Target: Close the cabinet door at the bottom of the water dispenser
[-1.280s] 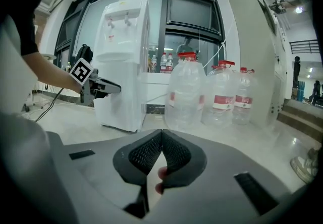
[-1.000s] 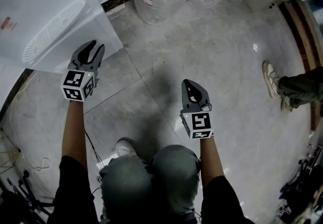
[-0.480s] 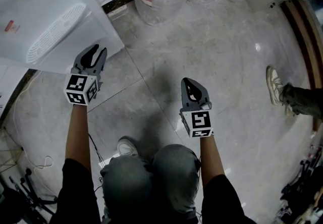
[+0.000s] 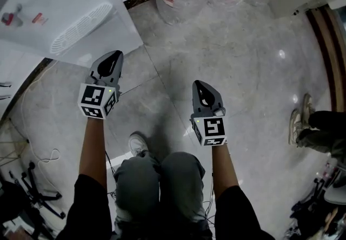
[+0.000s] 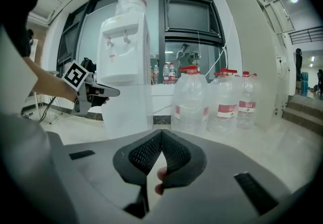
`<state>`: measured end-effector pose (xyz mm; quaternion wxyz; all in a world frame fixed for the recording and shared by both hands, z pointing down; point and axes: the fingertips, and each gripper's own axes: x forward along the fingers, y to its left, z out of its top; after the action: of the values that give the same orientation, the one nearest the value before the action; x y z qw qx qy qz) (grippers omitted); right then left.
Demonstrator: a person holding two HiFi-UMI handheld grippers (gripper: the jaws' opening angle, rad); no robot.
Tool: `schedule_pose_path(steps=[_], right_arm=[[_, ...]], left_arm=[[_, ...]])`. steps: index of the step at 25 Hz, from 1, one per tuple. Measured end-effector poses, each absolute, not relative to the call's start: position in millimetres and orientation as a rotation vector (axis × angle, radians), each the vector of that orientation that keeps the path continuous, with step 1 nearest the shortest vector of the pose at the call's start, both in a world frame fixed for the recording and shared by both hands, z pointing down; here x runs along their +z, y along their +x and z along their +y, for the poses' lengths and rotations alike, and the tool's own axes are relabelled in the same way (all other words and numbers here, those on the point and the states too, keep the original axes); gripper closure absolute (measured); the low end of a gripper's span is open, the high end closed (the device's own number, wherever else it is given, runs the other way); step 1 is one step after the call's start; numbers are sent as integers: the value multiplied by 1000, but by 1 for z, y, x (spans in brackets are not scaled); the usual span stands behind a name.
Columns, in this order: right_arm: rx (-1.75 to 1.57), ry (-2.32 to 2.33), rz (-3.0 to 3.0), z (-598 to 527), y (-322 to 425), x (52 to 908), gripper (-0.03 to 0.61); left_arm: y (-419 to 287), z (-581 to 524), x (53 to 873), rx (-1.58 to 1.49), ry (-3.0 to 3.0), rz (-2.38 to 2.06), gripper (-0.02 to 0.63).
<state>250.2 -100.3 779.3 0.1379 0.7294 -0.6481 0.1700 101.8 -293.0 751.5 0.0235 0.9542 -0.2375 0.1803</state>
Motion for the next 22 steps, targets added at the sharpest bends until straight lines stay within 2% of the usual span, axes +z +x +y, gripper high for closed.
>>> schedule_pose_path(steps=[22], right_arm=[[492, 1988, -2036, -95, 199, 459, 566]], left_arm=[[32, -208, 437, 464, 2788, -931, 598]])
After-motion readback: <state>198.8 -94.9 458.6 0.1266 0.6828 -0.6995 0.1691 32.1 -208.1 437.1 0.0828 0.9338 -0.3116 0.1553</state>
